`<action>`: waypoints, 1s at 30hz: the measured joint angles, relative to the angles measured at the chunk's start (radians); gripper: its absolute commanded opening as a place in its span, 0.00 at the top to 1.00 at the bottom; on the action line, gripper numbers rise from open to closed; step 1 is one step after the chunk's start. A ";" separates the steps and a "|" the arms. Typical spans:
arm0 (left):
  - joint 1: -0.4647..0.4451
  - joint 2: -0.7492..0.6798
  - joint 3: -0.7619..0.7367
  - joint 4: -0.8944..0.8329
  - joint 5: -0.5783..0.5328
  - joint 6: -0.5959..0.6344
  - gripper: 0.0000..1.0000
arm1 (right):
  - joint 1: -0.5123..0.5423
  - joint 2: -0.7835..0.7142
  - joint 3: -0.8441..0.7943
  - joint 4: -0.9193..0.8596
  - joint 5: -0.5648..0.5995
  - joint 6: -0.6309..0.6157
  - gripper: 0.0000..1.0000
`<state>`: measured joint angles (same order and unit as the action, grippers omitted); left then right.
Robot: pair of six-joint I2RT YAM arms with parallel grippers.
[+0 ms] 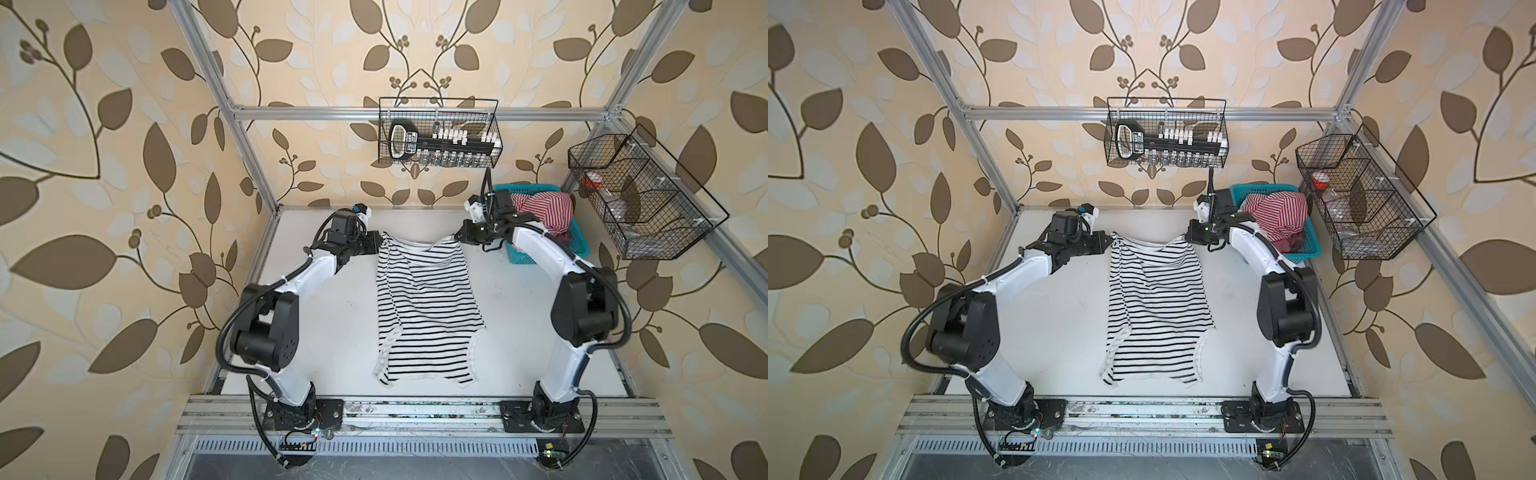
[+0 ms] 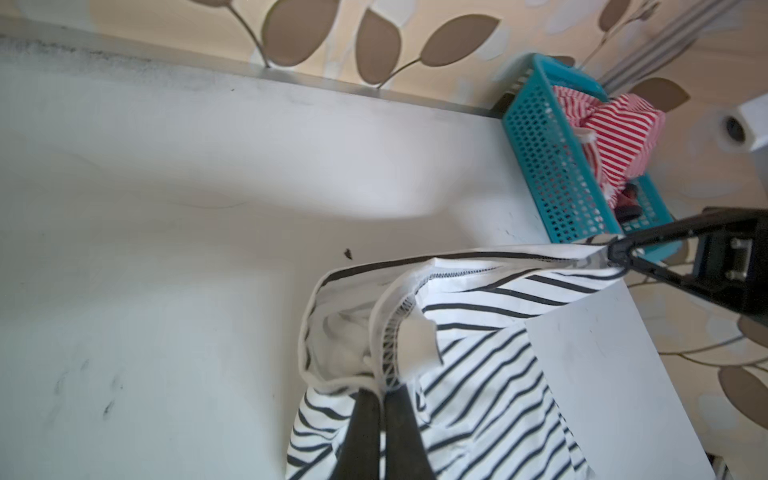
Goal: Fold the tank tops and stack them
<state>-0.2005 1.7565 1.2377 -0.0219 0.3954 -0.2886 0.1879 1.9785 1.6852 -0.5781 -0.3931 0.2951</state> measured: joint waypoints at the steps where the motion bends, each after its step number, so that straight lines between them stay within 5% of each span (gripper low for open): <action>1: 0.017 0.052 0.030 0.016 0.015 -0.007 1.00 | -0.002 0.048 0.036 0.001 0.000 0.006 1.00; 4: 0.057 0.190 0.142 0.054 0.062 -0.029 1.00 | -0.007 0.149 0.132 0.005 0.001 0.025 1.00; 8: 0.079 0.317 0.270 0.088 0.115 -0.055 0.82 | -0.023 0.217 0.213 0.019 0.008 0.056 0.98; 10: 0.085 0.359 0.318 0.103 0.134 -0.072 0.52 | -0.036 0.241 0.248 0.026 0.012 0.073 0.87; 13: 0.091 0.399 0.372 0.117 0.149 -0.101 0.36 | -0.051 0.257 0.270 0.037 0.021 0.090 0.62; 15: 0.098 0.404 0.388 0.125 0.149 -0.116 0.31 | -0.058 0.257 0.270 0.043 0.029 0.101 0.55; 19: 0.103 0.403 0.404 0.149 0.146 -0.151 0.34 | -0.059 0.247 0.249 0.080 0.040 0.109 0.51; 22: 0.099 0.371 0.372 0.158 0.143 -0.185 0.47 | -0.056 0.186 0.151 0.108 0.049 0.108 0.52; 26: 0.056 0.212 0.211 0.101 0.092 -0.191 0.72 | -0.035 0.067 0.009 0.119 0.062 0.077 0.76; 29: -0.072 0.082 0.138 -0.002 0.039 -0.172 0.89 | 0.005 0.019 -0.029 0.105 0.066 0.034 1.00; 30: -0.137 0.047 0.128 -0.039 0.032 -0.161 0.94 | 0.021 0.018 -0.030 0.100 0.069 0.029 1.00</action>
<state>-0.3370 1.8030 1.3655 -0.0608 0.4271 -0.4500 0.2089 1.9965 1.6550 -0.4782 -0.3244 0.3244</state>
